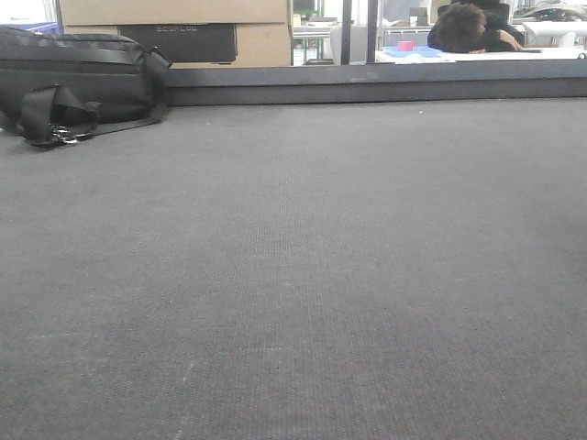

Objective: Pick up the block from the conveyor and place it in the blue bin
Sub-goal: 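Drive the base away from the belt holding both blocks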

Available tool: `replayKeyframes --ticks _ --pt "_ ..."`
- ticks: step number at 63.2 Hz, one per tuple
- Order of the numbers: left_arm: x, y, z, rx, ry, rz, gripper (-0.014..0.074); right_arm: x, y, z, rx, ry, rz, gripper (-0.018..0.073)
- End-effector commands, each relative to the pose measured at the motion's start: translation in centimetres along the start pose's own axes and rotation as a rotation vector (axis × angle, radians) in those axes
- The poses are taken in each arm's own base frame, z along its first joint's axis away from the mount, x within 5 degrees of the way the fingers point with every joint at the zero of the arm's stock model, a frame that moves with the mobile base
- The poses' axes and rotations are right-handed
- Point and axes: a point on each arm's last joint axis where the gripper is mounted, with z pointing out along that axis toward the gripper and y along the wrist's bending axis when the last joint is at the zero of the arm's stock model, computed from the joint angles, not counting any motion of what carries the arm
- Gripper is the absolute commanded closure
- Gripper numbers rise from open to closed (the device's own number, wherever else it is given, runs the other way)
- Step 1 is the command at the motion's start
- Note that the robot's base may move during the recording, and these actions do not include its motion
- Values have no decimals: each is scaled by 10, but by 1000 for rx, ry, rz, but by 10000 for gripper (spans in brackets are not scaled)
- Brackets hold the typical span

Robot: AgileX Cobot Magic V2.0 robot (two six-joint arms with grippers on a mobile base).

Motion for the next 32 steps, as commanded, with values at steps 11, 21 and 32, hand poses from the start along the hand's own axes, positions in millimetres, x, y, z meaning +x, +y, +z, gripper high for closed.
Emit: replayKeyframes --ticks 11,21,32 --pt "-2 -1 -1 9 -26 -7 708 -1 0 -1 6 -18 -19 721" --pt "-2 -1 -1 9 -26 -7 708 -1 0 -1 6 -18 -19 721" --pt "-2 -1 -1 9 -26 -7 708 -1 0 -1 6 -18 -19 721"
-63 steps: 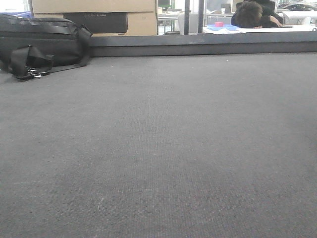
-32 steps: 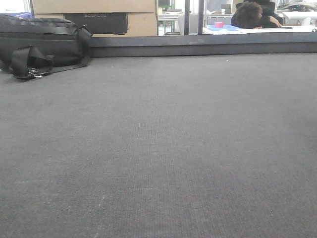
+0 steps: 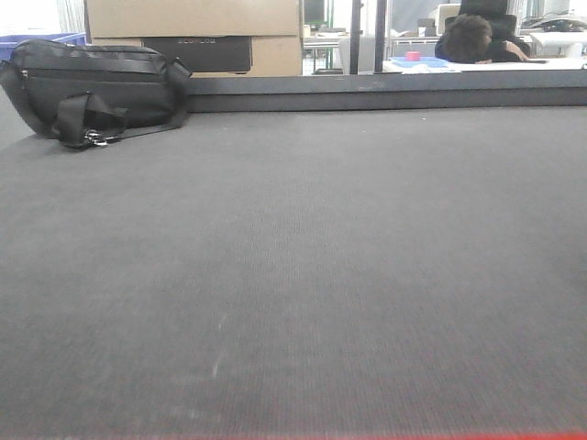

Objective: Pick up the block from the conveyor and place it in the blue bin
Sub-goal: 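Drive the base away from the belt holding both blocks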

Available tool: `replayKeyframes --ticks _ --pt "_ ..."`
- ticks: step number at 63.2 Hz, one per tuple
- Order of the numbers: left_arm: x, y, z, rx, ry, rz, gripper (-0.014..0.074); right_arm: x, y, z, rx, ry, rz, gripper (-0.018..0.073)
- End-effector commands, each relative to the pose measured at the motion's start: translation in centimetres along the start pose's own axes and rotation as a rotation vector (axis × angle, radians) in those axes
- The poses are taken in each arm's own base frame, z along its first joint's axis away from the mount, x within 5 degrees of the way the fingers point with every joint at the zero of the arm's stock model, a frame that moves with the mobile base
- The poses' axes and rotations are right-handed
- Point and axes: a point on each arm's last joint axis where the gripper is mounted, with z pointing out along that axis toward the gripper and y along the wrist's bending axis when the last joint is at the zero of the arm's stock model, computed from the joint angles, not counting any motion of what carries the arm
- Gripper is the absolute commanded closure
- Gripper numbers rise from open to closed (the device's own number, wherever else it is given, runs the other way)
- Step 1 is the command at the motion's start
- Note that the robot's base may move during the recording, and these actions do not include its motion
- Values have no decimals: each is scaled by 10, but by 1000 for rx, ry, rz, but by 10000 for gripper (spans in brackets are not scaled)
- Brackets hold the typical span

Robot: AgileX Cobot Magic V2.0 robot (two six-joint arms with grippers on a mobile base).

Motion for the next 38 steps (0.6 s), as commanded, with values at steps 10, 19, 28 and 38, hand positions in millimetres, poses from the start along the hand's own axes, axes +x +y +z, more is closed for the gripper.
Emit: replayKeyframes --ticks 10,19,28,38 --pt "-2 -1 -1 9 -26 -7 708 -2 0 -1 6 -20 -19 721" --pt "-2 -1 -1 9 -26 -7 708 -2 0 -1 6 -20 -19 721" --pt "-2 0 -2 7 -28 -7 708 -2 0 -1 6 -20 -19 721" --pt "-4 0 -7 8 -51 -6 708 -2 0 -1 4 -20 -19 721"
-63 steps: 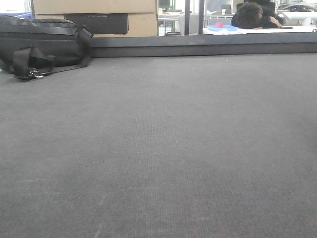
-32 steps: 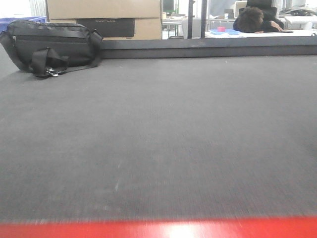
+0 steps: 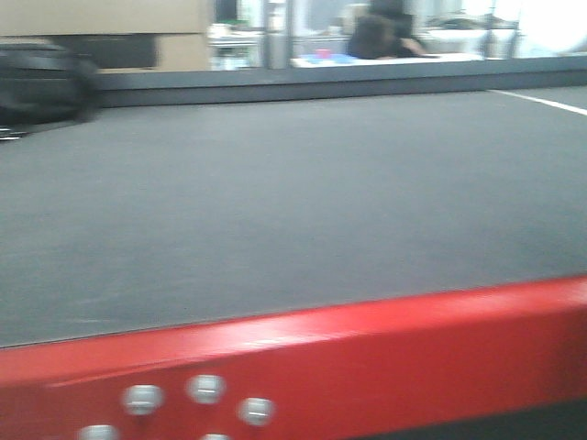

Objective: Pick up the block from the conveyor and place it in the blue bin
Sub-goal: 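Drive the base away from the belt holding both blocks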

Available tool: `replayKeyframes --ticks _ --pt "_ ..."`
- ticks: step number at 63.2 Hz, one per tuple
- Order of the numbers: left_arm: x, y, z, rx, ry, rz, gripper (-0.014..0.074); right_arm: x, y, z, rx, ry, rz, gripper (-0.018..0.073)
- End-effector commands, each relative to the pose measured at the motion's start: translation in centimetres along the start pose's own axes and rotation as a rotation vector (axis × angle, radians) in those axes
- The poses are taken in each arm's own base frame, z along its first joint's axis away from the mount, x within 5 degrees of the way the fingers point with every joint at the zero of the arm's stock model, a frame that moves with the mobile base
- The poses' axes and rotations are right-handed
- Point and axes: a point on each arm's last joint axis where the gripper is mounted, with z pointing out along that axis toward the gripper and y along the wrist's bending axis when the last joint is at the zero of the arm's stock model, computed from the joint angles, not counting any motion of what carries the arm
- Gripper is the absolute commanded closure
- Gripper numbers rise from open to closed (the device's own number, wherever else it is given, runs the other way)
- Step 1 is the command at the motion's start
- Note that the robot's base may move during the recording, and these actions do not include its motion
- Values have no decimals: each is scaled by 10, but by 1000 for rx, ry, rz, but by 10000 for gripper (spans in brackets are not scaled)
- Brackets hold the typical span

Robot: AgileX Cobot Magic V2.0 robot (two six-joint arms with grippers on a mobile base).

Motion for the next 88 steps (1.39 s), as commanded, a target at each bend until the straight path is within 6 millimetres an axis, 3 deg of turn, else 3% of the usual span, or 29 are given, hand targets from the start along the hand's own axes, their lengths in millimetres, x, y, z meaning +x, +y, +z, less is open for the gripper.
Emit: replayKeyframes --ticks 1,88 --pt "-3 0 -4 7 -38 -7 708 -2 0 -1 4 -20 -19 721" --pt "-4 0 -6 8 -50 -6 708 -2 0 -1 4 -20 -19 721"
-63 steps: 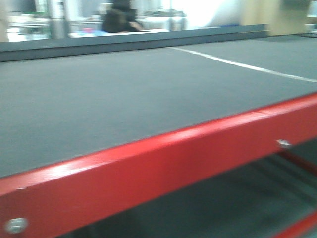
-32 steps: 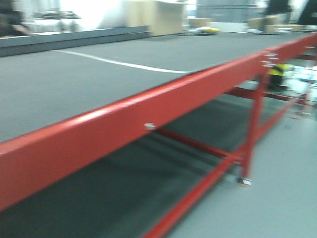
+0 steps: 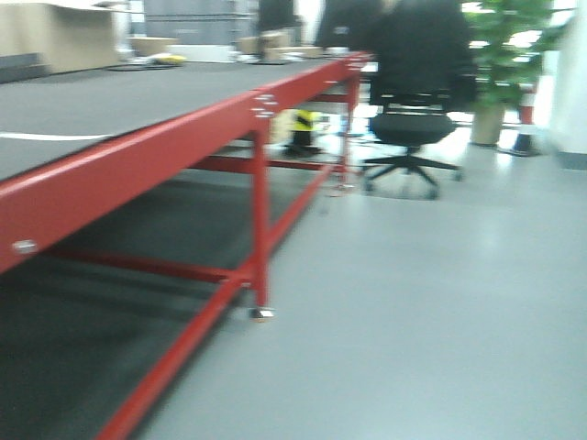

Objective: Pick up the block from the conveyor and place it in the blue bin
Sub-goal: 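Drive the base away from the belt holding both blocks, then drive toward the metal shelving with blue bins, blocks held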

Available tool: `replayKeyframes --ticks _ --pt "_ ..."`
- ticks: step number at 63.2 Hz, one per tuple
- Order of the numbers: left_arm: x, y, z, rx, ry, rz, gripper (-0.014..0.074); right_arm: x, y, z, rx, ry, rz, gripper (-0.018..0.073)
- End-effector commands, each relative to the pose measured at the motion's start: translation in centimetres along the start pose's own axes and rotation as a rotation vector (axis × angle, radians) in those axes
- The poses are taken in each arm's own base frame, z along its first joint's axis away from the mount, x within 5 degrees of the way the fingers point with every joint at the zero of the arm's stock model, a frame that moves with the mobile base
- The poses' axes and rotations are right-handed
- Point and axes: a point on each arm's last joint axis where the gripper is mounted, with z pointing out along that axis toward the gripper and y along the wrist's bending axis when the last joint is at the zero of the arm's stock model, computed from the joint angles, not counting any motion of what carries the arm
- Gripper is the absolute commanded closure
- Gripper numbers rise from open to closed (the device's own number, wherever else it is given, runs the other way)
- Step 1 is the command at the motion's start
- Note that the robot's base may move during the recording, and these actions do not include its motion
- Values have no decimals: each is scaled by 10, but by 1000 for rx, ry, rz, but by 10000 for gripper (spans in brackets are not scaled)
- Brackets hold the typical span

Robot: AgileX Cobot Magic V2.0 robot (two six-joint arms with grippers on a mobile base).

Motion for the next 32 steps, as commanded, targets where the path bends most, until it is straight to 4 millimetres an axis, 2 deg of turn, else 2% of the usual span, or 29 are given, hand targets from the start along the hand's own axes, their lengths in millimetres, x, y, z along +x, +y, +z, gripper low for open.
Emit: replayKeyframes --ticks 1,32 --pt "-4 0 -1 7 -31 -7 708 -2 0 -1 4 -20 -15 721" --pt "-4 0 -1 7 -31 -7 708 -2 0 -1 4 -20 -15 721"
